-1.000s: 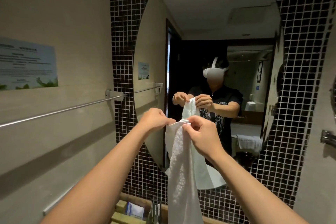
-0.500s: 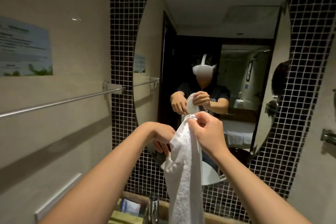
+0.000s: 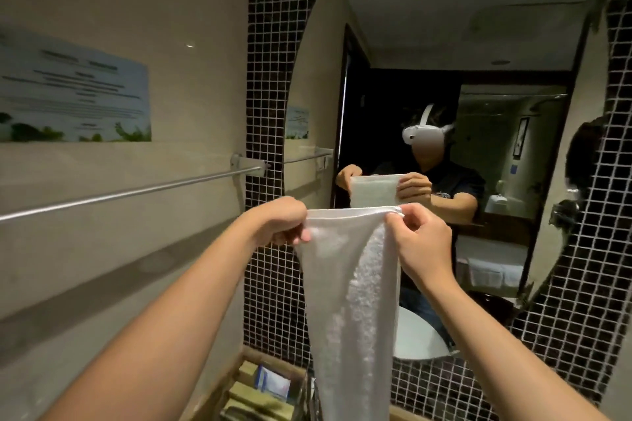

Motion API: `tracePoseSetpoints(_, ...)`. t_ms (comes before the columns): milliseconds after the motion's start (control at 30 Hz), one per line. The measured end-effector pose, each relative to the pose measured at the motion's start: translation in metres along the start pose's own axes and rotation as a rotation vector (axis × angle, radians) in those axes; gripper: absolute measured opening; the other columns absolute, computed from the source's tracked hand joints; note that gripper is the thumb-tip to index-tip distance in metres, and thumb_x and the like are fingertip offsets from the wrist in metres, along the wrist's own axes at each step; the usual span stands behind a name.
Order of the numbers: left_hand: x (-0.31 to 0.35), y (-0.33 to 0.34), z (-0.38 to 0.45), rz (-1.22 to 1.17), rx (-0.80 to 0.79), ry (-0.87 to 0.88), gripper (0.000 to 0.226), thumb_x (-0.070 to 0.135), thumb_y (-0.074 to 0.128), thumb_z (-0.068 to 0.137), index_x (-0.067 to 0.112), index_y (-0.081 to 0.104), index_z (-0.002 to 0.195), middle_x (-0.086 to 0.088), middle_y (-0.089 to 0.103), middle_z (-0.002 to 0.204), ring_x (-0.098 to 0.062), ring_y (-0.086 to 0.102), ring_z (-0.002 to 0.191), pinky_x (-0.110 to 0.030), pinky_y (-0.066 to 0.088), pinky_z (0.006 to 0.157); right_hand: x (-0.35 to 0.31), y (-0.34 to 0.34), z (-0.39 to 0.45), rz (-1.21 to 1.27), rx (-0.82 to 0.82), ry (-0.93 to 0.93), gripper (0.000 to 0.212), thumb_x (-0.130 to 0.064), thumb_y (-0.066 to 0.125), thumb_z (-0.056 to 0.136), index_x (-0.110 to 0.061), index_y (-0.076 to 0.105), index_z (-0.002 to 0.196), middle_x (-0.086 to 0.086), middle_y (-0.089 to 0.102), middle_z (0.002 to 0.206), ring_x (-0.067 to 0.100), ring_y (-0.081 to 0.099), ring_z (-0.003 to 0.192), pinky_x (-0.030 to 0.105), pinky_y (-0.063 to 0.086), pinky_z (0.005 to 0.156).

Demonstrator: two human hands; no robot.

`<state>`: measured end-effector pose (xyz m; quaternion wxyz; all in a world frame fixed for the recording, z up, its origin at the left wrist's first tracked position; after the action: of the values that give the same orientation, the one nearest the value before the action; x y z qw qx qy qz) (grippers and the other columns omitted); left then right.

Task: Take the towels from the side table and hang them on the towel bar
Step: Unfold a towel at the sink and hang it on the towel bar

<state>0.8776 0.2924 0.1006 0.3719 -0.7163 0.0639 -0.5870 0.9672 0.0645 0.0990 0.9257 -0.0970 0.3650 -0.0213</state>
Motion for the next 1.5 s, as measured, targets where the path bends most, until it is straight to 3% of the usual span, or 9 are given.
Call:
tracePoseSetpoints(133, 0.008, -0.019, -0.025, -0.520, 0.166, -0.012, 0.029, 0.003, 0.032, 0.096, 0.004, 0.059, 0.088, -0.002, 0.063, 0.054, -0.008, 0.051, 0.040, -0.017, 0.034, 0.033, -0.013, 0.008, 0.015, 0.069, 0.073, -0.003, 0.009, -0.033, 0.066, 0.091, -0.028, 0.067, 0.083, -0.002, 0.064, 0.089, 0.016, 0.062, 0.083, 0.048, 0.058, 0.081)
tracePoseSetpoints(300, 0.034, -0.043, -0.068, -0.730, 0.344, 0.091, 0.027, 0.000, 0.036, 0.095, -0.005, 0.063, 0.099, -0.013, 0.075, 0.069, -0.021, 0.073, 0.055, -0.024, 0.057, 0.045, -0.047, 0.023, 0.029, 0.254, 0.103, -0.013, 0.007, -0.027, 0.066, 0.092, -0.027, 0.066, 0.084, -0.005, 0.064, 0.070, 0.014, 0.060, 0.067, 0.038, 0.054, 0.069)
tracePoseSetpoints(600, 0.036, -0.109, -0.150, -0.551, 0.852, 0.256, 0.033, -0.004, 0.044, 0.090, 0.007, 0.073, 0.102, -0.017, 0.076, 0.092, -0.024, 0.072, 0.079, -0.030, 0.060, 0.070, -0.112, 0.092, 0.031, 0.645, 0.011, 0.009, 0.006, -0.032, 0.063, 0.088, -0.028, 0.067, 0.088, -0.008, 0.073, 0.080, 0.018, 0.072, 0.080, 0.049, 0.059, 0.082)
tracePoseSetpoints(767, 0.029, -0.164, -0.192, -0.292, 1.075, 0.261, 0.020, 0.016, 0.063, 0.078, 0.022, 0.076, 0.091, -0.004, 0.079, 0.097, -0.020, 0.075, 0.092, -0.039, 0.060, 0.089, -0.171, 0.137, 0.030, 0.700, -0.051, -0.051, 0.006, -0.023, 0.064, 0.091, -0.021, 0.068, 0.096, -0.012, 0.063, 0.085, 0.010, 0.060, 0.083, 0.019, 0.041, 0.075)
tracePoseSetpoints(900, 0.015, -0.207, -0.216, 0.038, 1.199, 0.179, 0.028, 0.015, 0.054, 0.085, 0.028, 0.077, 0.095, 0.003, 0.077, 0.107, -0.018, 0.070, 0.104, -0.040, 0.054, 0.099, -0.209, 0.189, 0.024, 0.765, -0.150, -0.041, 0.012, -0.021, 0.064, 0.092, -0.017, 0.069, 0.102, -0.009, 0.064, 0.087, 0.012, 0.058, 0.084, 0.018, 0.036, 0.073)
tracePoseSetpoints(1133, -0.042, -0.222, -0.229, 0.327, 0.960, -0.066, 0.055, 0.018, 0.053, 0.095, 0.028, 0.046, 0.148, -0.001, 0.060, 0.142, -0.018, 0.059, 0.125, -0.040, 0.045, 0.111, -0.246, 0.283, -0.023, 0.555, -0.509, -0.176, 0.019, -0.020, 0.056, 0.091, -0.025, 0.061, 0.108, 0.006, 0.075, 0.104, 0.033, 0.067, 0.097, 0.037, 0.050, 0.078)
tracePoseSetpoints(1333, -0.052, -0.197, -0.217, 0.569, 0.643, -0.329, 0.095, 0.028, 0.064, 0.090, 0.041, 0.001, 0.159, -0.007, 0.068, 0.117, -0.022, 0.067, 0.094, -0.032, 0.054, 0.078, -0.239, 0.305, -0.039, 0.327, -0.645, -0.262, 0.045, -0.027, 0.058, 0.087, -0.029, 0.053, 0.131, 0.011, 0.072, 0.115, 0.036, 0.065, 0.103, 0.041, 0.051, 0.085)
tracePoseSetpoints(1433, -0.061, -0.189, -0.215, 0.620, 0.516, -0.441, 0.076, 0.029, 0.054, 0.100, 0.031, 0.008, 0.161, -0.008, 0.043, 0.156, -0.024, 0.052, 0.132, -0.031, 0.042, 0.105, -0.244, 0.309, -0.040, 0.244, -0.733, -0.324, 0.062, -0.033, 0.062, 0.086, -0.023, 0.042, 0.144, 0.010, 0.069, 0.120, 0.034, 0.065, 0.105, 0.041, 0.051, 0.086)
tracePoseSetpoints(1500, -0.060, -0.192, -0.216, 0.603, 0.562, -0.416, 0.069, 0.031, 0.059, 0.098, 0.027, 0.025, 0.158, -0.007, 0.049, 0.150, -0.023, 0.055, 0.127, -0.030, 0.044, 0.099, -0.245, 0.307, -0.038, 0.202, -0.709, -0.345, 0.060, -0.036, 0.065, 0.084, -0.022, 0.043, 0.139, 0.008, 0.070, 0.114, 0.033, 0.066, 0.103, 0.043, 0.053, 0.086)
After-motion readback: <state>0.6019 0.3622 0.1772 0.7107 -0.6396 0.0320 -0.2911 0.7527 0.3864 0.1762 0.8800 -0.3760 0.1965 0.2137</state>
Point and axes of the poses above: each hand's wrist, its own z-axis towards the middle knuckle, its own y-axis out of the palm, x = y × z, the point moved 6 cm from there along z, towards the middle knuckle
